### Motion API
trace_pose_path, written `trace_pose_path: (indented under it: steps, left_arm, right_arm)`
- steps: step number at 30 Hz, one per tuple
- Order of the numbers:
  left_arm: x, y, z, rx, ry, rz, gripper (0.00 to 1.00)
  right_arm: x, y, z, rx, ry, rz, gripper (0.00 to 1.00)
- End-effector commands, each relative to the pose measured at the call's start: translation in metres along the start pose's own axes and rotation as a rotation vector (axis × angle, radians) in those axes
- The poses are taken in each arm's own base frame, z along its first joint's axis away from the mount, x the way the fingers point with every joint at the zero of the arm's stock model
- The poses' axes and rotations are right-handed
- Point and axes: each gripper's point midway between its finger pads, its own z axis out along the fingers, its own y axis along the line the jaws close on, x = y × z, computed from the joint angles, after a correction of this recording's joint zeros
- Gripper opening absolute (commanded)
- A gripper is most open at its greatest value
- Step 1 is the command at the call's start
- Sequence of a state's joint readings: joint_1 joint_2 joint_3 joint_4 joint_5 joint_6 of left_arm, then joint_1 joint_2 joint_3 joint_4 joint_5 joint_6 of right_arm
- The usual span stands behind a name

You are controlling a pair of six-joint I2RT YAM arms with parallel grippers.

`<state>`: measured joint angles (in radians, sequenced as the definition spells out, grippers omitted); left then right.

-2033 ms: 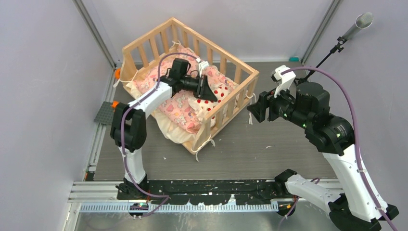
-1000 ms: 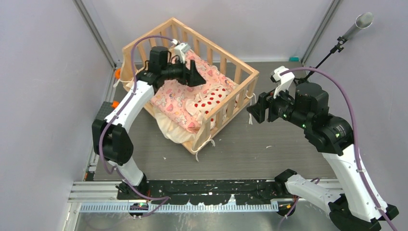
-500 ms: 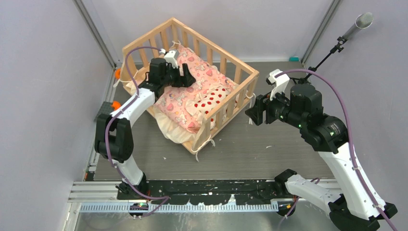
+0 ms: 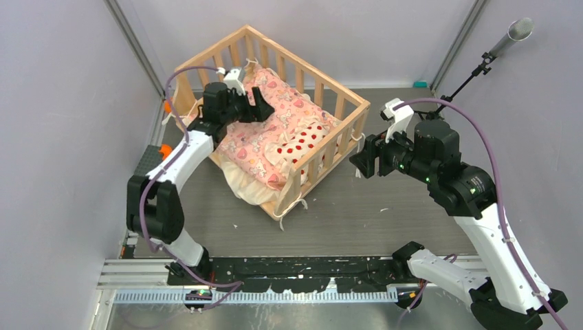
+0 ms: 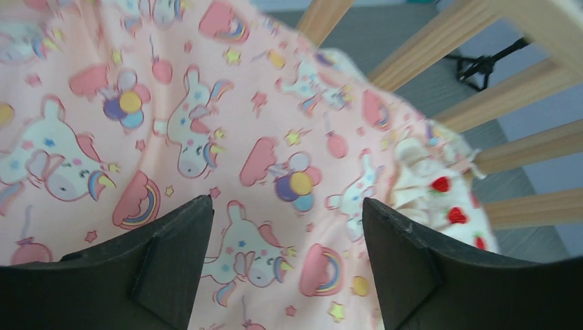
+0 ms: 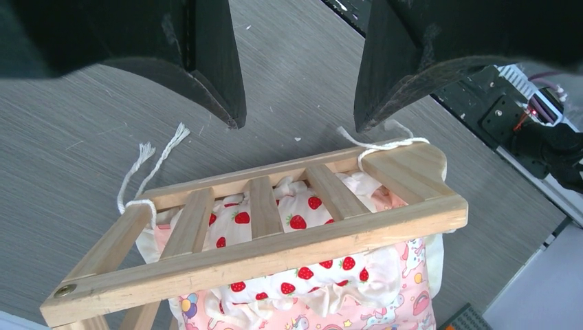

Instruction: Set up the pet bed

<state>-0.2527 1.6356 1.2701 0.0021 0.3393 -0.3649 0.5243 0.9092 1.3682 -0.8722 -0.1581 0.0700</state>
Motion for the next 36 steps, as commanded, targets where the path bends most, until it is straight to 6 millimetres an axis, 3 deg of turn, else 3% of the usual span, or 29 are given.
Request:
trace_pose_path:
  steps: [1, 4, 8, 11, 17, 20, 24, 27, 30, 36]
  left_arm:
    - [-0.100, -0.056, -0.061, 0.089, -0.242, 0.068, 0.82]
    - [-0.116, -0.060, -0.094, 0.024, -0.287, 0.071, 0.84]
    - [-0.115, -0.055, -0.136, -0.076, -0.316, 0.059, 0.90]
    - [-0.091, -0.052, -0.167, -0.126, -0.274, 0.056, 0.93]
    - [-0.012, -0.031, -0.235, -0.275, -0.167, 0.020, 0.99]
    - [0.027, -0.016, -0.272, -0.369, -0.141, 0.002, 1.00]
    - [0.067, -0.007, -0.310, -0.430, -0.152, -0.022, 1.00]
    - [0.086, 0.001, -0.324, -0.471, -0.184, -0.093, 1.00]
    - [0.092, -0.012, -0.321, -0.379, -0.205, -0.092, 1.00]
    - [0.092, 0.001, -0.322, -0.453, -0.196, -0.097, 1.00]
  right_arm:
    - [-0.025, 0.000, -0.007, 0.014, -0.127, 0.006, 0.63]
    - [-0.033, 0.000, -0.009, 0.017, -0.190, 0.018, 0.64]
    - [-0.032, -0.003, -0.013, 0.030, -0.234, 0.032, 0.64]
    - [-0.022, -0.013, -0.013, 0.085, -0.232, 0.066, 0.66]
    - [-0.004, -0.032, -0.023, 0.217, -0.210, 0.231, 0.68]
    - [0.016, -0.038, -0.028, 0.269, -0.160, 0.303, 0.72]
    - [0.057, -0.063, -0.037, 0.441, -0.112, 0.414, 0.73]
    - [0.085, -0.079, -0.047, 0.553, -0.105, 0.462, 0.73]
    - [0.104, -0.089, -0.055, 0.628, -0.096, 0.510, 0.76]
    - [0.117, -0.109, -0.079, 0.812, -0.127, 0.611, 0.85]
